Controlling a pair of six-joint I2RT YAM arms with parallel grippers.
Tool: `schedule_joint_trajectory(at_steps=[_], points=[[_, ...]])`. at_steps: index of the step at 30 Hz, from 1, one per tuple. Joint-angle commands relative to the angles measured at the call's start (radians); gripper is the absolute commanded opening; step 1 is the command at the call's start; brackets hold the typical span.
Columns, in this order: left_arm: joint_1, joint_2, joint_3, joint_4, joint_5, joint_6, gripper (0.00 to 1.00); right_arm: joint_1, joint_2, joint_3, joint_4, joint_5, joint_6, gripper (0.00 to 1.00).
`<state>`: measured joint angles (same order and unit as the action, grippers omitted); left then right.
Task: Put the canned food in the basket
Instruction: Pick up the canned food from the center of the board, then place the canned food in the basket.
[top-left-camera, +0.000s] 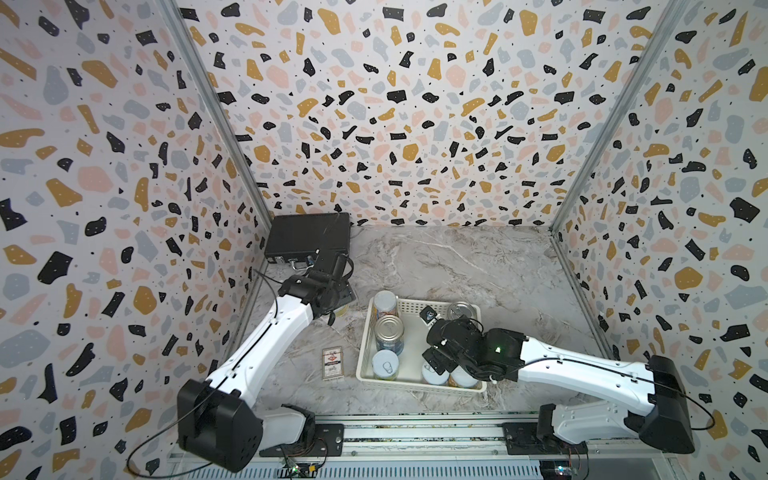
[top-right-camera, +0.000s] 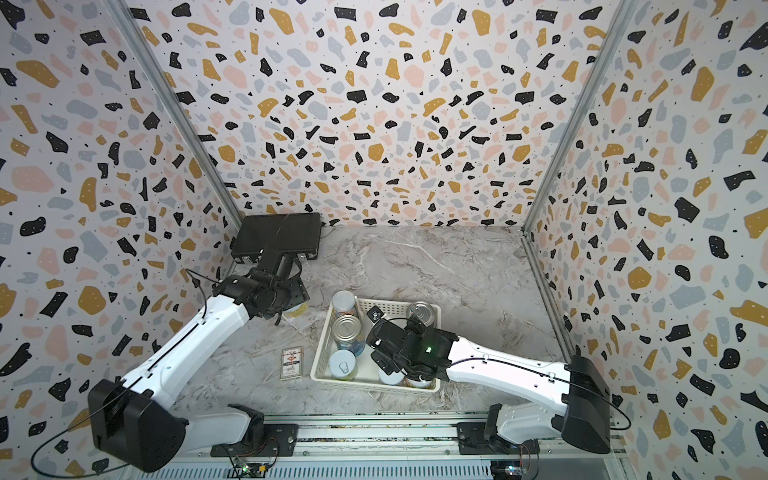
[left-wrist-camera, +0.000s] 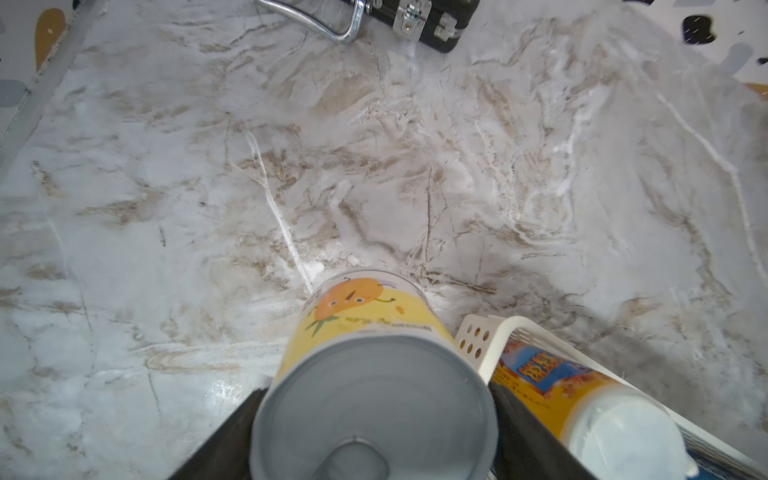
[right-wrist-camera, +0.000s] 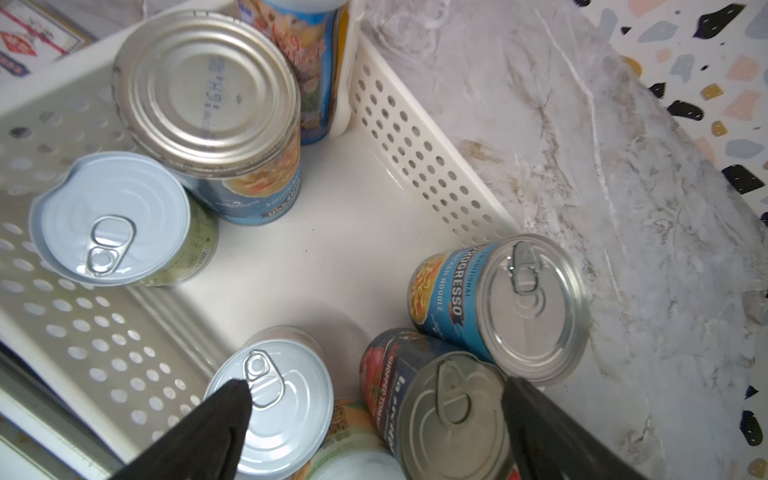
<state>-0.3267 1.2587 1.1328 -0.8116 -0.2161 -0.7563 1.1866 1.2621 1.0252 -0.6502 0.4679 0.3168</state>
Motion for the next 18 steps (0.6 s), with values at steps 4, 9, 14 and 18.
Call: schedule_joint_trajectory(at_steps=[4,9,14,18], points=[[-0.095,-0.121,0.018,0.041,-0.003,0.036,0.50,-0.001,-0.158,-0.069,0.053,0.114,0.033,1.00],[-0.289,-0.159,0.070,-0.008,-0.088,0.074,0.50,-0.001,-0.286,-0.134,0.088,0.185,0.047,1.00],[-0.445,-0.145,0.133,-0.046,-0.101,0.121,0.48,-0.002,-0.385,-0.177,0.091,0.271,0.072,1.00],[-0.520,-0.128,0.142,-0.025,-0.074,0.152,0.48,-0.006,-0.450,-0.199,0.073,0.351,0.104,1.00]])
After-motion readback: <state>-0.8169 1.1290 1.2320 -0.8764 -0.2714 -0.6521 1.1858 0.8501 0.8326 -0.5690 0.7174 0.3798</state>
